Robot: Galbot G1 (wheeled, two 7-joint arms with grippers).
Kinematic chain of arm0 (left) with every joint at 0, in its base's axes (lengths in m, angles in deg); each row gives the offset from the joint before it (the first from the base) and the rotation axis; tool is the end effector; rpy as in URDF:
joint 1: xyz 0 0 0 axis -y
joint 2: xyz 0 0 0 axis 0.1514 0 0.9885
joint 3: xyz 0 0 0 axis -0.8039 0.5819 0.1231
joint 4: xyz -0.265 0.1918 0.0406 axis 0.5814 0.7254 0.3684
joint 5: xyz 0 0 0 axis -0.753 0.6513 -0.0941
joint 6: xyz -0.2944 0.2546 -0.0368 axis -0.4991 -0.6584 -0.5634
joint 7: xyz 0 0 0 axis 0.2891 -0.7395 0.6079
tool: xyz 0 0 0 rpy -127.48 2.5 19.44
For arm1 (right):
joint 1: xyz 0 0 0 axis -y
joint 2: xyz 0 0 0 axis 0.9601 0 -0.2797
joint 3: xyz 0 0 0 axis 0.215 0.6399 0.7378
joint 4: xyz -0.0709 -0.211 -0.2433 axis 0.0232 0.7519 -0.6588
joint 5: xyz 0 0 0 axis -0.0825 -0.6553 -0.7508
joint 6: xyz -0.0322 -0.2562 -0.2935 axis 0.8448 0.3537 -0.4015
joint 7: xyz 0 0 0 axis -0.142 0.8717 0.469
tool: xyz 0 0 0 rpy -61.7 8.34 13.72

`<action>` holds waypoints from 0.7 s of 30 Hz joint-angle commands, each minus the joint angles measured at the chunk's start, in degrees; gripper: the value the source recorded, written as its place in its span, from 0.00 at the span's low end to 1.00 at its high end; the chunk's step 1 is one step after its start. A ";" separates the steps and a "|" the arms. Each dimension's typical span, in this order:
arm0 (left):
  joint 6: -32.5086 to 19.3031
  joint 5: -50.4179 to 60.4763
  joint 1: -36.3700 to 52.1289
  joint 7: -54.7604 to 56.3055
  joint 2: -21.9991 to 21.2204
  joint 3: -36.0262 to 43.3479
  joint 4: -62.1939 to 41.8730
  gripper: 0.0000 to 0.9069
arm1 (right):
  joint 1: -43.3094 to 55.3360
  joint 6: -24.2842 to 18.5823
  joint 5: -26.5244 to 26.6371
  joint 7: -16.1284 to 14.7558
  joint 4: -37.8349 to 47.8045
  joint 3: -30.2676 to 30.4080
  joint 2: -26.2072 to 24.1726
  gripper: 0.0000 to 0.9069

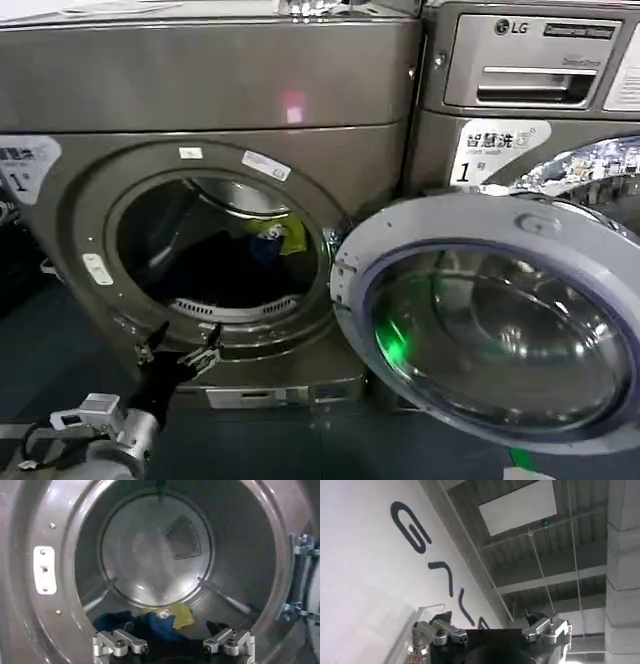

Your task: Grasp the clothes from the dryer.

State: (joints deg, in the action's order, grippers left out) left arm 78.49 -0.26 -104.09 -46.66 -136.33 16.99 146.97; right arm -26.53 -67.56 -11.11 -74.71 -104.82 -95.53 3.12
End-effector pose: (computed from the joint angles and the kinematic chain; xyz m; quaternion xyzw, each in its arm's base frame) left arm 0.2369 0.0567 -0.1568 -0.0330 -0.9972 0.0113 0.0667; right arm -0.0379 -0.3839 0.1185 0.4232 0.7742 -0.3082 0.3557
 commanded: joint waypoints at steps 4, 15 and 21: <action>-0.85 -1.26 1.56 0.03 1.15 0.38 -0.85 1.00 | -0.36 -0.32 0.34 0.34 -0.42 -0.32 0.03 1.00; -5.10 -4.58 24.17 2.90 5.36 5.78 -22.16 1.00 | -2.34 0.08 0.39 0.54 -2.10 -1.93 0.80 1.00; -6.79 -3.31 35.68 3.19 4.58 9.28 -34.68 1.00 | -2.66 0.02 0.62 0.52 -2.63 -2.27 0.67 1.00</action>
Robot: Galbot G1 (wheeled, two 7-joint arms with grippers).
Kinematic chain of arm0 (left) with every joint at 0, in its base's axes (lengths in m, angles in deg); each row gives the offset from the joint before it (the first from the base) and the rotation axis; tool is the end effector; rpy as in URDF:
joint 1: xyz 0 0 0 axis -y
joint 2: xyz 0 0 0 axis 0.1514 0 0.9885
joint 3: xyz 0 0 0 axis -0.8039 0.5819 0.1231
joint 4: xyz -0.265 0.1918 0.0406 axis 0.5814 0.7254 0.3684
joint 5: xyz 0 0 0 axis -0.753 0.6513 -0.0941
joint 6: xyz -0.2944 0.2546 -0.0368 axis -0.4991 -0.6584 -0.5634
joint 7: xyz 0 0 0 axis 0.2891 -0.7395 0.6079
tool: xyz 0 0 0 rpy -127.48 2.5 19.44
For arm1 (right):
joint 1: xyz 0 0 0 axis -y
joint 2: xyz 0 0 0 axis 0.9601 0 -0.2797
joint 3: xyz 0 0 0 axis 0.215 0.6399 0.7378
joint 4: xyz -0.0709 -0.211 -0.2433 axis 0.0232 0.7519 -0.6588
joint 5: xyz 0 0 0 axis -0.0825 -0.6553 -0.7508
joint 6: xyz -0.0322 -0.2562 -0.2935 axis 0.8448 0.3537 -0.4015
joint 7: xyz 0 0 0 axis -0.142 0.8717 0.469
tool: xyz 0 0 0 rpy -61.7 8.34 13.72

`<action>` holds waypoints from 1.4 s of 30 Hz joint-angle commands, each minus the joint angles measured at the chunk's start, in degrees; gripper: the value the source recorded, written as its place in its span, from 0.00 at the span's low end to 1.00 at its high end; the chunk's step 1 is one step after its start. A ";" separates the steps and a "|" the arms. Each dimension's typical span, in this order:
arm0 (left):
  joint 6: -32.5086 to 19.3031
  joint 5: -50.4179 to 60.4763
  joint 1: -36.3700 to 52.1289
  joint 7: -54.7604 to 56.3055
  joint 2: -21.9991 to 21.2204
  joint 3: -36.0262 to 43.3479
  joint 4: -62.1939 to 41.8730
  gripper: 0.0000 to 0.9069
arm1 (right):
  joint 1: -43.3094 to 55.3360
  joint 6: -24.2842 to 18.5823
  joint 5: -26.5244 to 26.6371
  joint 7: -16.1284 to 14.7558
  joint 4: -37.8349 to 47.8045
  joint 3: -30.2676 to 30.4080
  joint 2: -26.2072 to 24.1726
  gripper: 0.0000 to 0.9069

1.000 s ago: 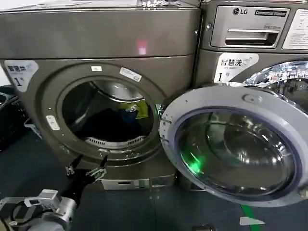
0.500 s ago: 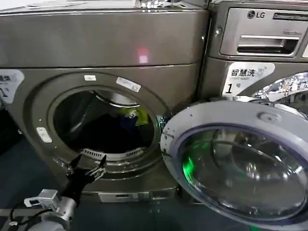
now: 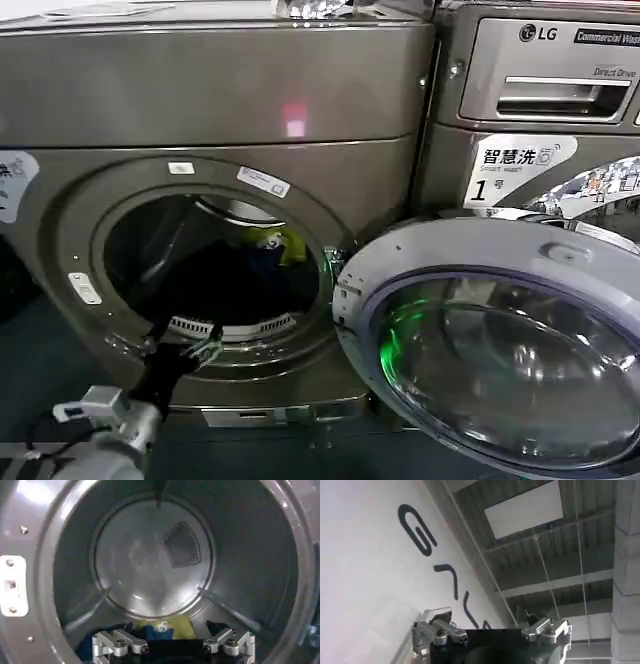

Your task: Grasp the clothes from the dryer.

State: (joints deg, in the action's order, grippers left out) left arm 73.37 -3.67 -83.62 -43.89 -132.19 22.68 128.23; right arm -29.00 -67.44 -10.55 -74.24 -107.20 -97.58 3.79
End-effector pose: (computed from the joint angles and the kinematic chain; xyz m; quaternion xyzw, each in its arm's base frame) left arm 0.3473 0.0605 -0.1706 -0.0429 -0.9987 0.0241 0.0124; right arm -0.0388 -0.3675 0.1283 0.4145 0.7714 -0.3281 0.3542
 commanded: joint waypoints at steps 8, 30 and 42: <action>-3.53 1.84 28.44 1.24 -1.36 9.32 -33.07 1.00 | -0.93 -0.09 0.67 -0.24 -0.37 -1.39 -0.17 1.00; -9.26 5.70 54.11 -2.03 -5.93 13.44 -78.25 1.00 | 1.00 -0.33 0.94 -0.77 -0.74 -0.27 0.37 1.00; -3.36 14.30 61.69 -27.70 0.63 29.31 -84.65 1.00 | 0.96 -0.40 1.04 -0.85 -0.28 -0.51 -0.03 1.00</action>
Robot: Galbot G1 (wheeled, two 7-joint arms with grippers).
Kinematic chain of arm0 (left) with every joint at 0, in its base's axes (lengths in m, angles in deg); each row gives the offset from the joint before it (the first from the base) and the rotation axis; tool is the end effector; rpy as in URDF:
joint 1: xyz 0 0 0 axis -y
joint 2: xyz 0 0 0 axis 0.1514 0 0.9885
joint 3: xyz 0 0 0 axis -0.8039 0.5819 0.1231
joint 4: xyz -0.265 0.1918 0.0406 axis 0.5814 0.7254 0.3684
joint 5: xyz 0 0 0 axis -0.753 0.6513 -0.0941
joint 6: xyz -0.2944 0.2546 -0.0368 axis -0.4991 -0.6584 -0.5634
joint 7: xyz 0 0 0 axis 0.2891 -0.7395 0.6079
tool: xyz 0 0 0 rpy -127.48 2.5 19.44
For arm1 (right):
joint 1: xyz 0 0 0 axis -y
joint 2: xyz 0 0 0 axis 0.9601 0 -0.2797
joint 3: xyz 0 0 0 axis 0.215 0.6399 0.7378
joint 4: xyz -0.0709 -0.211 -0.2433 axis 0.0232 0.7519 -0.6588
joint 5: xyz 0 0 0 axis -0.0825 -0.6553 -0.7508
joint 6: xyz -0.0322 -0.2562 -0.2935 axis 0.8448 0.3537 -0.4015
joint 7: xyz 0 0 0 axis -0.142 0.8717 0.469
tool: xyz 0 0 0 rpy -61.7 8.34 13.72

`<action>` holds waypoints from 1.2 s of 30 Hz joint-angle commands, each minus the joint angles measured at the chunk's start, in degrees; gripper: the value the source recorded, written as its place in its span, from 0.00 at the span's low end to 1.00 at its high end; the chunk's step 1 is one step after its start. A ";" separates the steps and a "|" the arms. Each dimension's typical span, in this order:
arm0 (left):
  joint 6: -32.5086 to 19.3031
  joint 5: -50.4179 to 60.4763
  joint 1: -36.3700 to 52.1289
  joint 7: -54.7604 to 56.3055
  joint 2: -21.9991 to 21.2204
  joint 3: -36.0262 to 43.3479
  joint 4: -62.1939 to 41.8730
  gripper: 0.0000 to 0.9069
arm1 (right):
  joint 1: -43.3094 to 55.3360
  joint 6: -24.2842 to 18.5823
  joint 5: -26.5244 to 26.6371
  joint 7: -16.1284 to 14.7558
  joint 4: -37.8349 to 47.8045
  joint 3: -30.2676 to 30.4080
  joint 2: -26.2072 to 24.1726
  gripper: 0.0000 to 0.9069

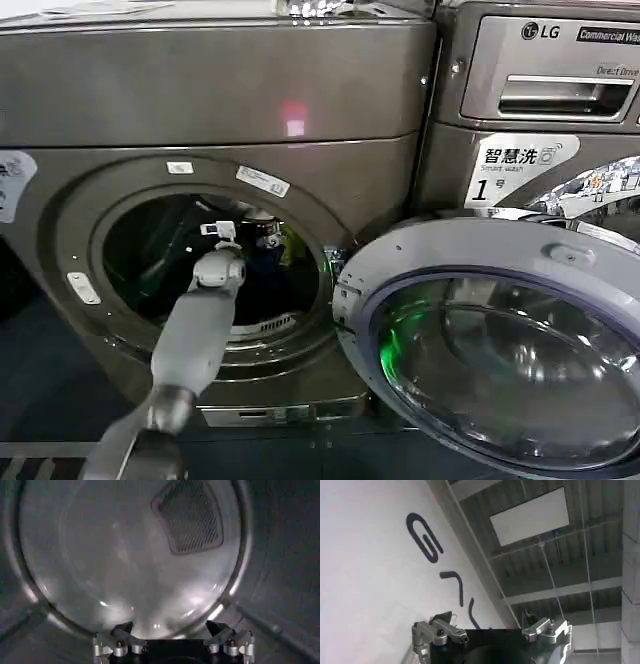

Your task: Grasp the clothes from the dryer.

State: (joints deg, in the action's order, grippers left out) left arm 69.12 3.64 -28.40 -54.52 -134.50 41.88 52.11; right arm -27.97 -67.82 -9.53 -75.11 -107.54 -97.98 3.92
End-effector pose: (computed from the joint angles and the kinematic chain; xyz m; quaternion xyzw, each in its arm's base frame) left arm 0.6498 0.0471 -0.1955 -0.1091 -0.9761 -0.0576 0.1790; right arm -0.0426 -0.3650 0.1288 0.4076 0.7706 -0.3245 0.3672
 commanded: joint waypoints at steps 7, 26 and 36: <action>-3.07 12.43 11.25 -33.83 4.76 20.14 -13.03 1.00 | -0.16 -0.12 -0.03 -0.09 0.47 -0.27 -0.40 1.00; -13.56 35.76 18.49 -50.72 5.86 32.57 -20.25 1.00 | 0.57 -0.45 -0.40 -0.35 0.58 0.39 0.19 1.00; -10.34 40.07 17.62 -49.03 3.72 32.65 -22.30 1.00 | 0.85 -0.58 -0.49 -0.40 0.46 0.82 0.46 1.00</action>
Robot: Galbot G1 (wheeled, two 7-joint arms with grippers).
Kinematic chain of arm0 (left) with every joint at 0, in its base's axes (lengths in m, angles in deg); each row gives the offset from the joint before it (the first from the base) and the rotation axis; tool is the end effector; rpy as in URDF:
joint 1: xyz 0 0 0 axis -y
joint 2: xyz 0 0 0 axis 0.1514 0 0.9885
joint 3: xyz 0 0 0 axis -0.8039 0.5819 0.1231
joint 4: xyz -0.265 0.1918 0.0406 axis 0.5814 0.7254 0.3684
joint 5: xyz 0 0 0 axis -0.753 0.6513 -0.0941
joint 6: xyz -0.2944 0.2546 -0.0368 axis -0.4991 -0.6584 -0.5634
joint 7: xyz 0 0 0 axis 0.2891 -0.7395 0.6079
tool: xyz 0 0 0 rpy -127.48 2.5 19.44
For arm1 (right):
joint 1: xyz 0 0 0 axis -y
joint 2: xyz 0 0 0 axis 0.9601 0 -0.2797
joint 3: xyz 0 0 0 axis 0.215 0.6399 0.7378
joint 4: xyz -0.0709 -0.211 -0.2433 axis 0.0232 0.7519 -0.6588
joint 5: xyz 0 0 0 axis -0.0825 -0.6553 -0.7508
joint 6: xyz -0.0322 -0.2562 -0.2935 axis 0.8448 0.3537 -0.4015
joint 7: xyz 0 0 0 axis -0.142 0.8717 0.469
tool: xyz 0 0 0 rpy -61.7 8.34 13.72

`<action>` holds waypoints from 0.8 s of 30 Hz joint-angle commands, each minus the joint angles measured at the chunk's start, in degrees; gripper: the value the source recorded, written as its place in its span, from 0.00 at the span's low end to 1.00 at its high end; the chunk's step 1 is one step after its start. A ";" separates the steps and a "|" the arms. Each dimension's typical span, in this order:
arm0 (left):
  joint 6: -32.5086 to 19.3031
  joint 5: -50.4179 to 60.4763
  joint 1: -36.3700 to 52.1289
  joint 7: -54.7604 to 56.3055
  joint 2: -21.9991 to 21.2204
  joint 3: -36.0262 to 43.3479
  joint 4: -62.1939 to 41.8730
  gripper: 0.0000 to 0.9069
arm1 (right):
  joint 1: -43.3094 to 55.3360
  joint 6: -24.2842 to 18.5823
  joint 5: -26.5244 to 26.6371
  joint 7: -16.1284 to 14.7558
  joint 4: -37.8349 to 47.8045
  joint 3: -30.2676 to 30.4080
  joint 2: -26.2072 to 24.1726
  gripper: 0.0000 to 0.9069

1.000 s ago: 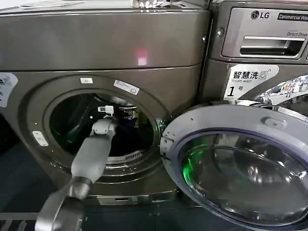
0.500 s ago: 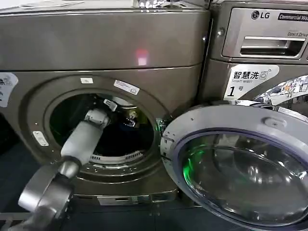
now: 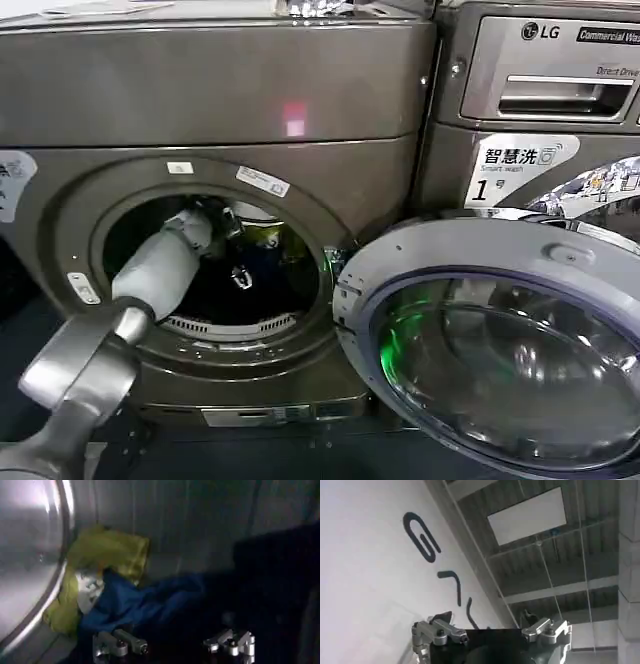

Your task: Grasp the clothes from the dryer.

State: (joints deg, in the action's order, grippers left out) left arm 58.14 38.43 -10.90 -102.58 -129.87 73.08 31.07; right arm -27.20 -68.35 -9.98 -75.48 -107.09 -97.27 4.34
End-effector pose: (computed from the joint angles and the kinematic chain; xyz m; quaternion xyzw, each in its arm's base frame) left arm 0.6881 0.0935 -0.1579 -0.3850 -0.6916 -0.4538 0.4094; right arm -0.0440 -0.3693 0.1232 0.4105 0.7701 -0.3222 0.3669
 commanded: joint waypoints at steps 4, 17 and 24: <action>-1.10 6.60 -0.17 -0.06 -1.81 2.32 -2.44 1.00 | 0.37 -0.13 -0.11 -0.13 0.03 0.42 0.16 1.00; -1.48 7.94 -2.87 3.25 -3.89 3.17 -3.99 1.00 | 0.56 -0.28 -0.20 -0.25 0.10 0.68 0.37 1.00; -1.61 8.03 -3.32 3.34 -4.06 3.19 -4.35 0.19 | 0.92 -0.54 -1.05 -0.31 0.17 1.23 0.48 1.00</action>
State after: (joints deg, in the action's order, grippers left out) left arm 56.58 45.92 -13.79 -99.50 -133.86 76.18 26.87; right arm -26.33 -68.85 -10.76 -75.80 -106.93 -96.14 4.85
